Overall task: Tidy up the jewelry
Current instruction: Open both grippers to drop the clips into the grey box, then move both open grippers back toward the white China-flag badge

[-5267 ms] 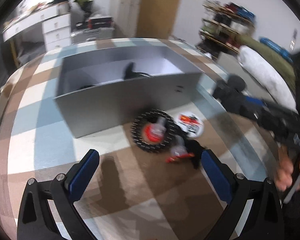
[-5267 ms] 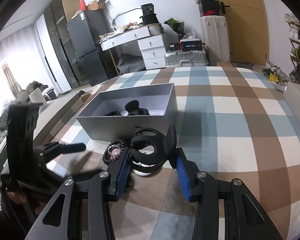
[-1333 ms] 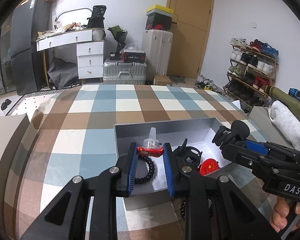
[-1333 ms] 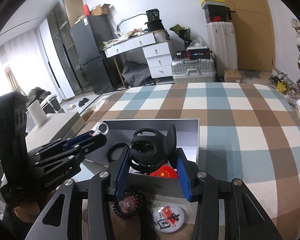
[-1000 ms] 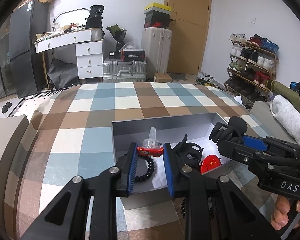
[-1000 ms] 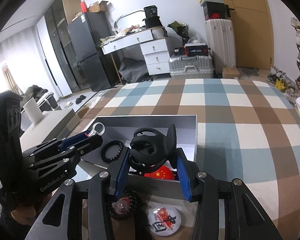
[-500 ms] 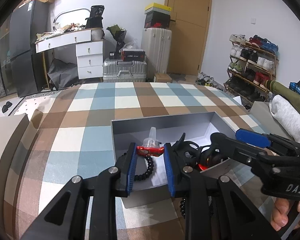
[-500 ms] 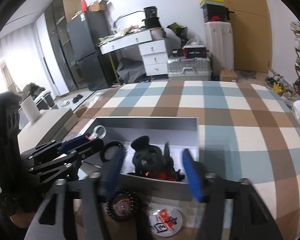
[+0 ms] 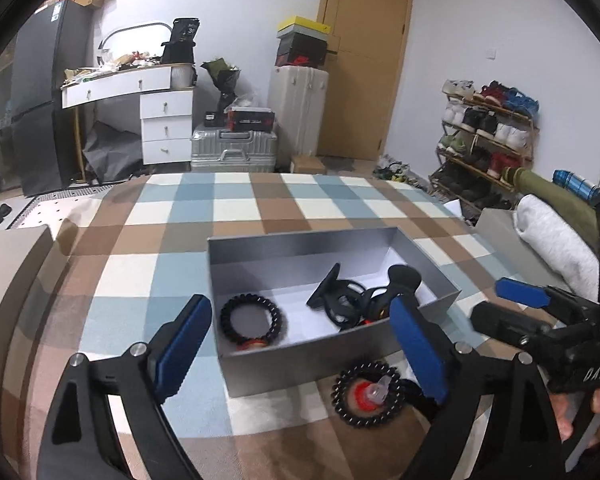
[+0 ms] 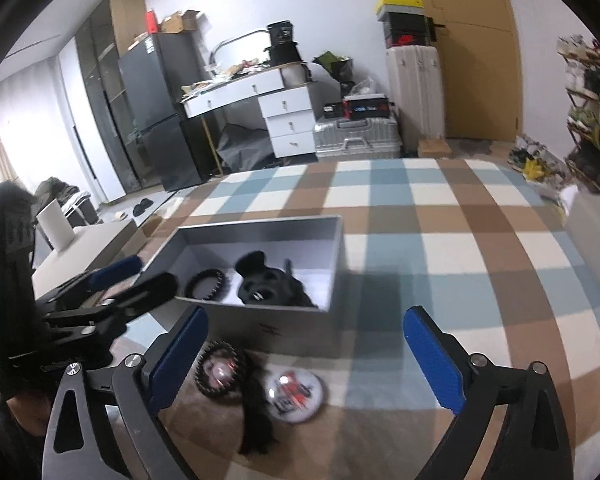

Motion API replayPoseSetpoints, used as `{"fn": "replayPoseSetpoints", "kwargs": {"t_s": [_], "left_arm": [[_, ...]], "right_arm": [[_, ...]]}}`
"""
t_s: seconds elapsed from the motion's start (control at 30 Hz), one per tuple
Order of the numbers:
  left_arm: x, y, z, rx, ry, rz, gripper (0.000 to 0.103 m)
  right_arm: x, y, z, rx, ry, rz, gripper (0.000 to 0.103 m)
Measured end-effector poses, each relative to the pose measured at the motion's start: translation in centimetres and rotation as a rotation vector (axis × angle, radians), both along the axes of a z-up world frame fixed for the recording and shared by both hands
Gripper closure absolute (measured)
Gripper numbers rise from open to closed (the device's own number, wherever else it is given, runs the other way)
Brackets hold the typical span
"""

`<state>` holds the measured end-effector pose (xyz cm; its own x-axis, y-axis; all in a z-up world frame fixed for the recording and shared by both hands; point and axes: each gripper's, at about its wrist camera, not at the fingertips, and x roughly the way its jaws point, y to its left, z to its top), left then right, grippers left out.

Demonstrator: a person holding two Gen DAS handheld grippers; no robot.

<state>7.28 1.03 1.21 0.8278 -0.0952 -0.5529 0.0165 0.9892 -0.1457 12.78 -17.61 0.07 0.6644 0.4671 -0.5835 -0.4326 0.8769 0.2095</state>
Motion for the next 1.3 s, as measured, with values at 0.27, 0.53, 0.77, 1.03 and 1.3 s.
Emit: {"fn": "replayPoseSetpoints", "kwargs": {"t_s": [0.27, 0.53, 0.77, 1.03, 1.3], "left_arm": [[-0.5, -0.4, -0.2, 0.004, 0.018, -0.02, 0.002], [-1.2, -1.3, -1.3, 0.032, 0.083, -0.076, 0.002], [-1.5, -2.9, -1.9, 0.076, 0.136, -0.142, 0.002], [-1.6, -3.0, -2.5, 0.089, 0.17, -0.146, 0.002], [-1.2, -2.8, -2.7, 0.076, 0.194, -0.119, 0.002]], "right_arm": [[-0.3, -1.8, -0.6, -0.051, 0.028, -0.003, 0.001], [-0.3, -1.7, -1.2, -0.093, 0.065, 0.026, 0.001], [-1.7, -0.8, -3.3, -0.15, 0.101, 0.079, 0.003], [-2.1, 0.0, -3.8, -0.156, 0.112, 0.13, 0.025], [-1.5, -0.4, -4.6, -0.217, 0.132, 0.1, 0.033]]}}
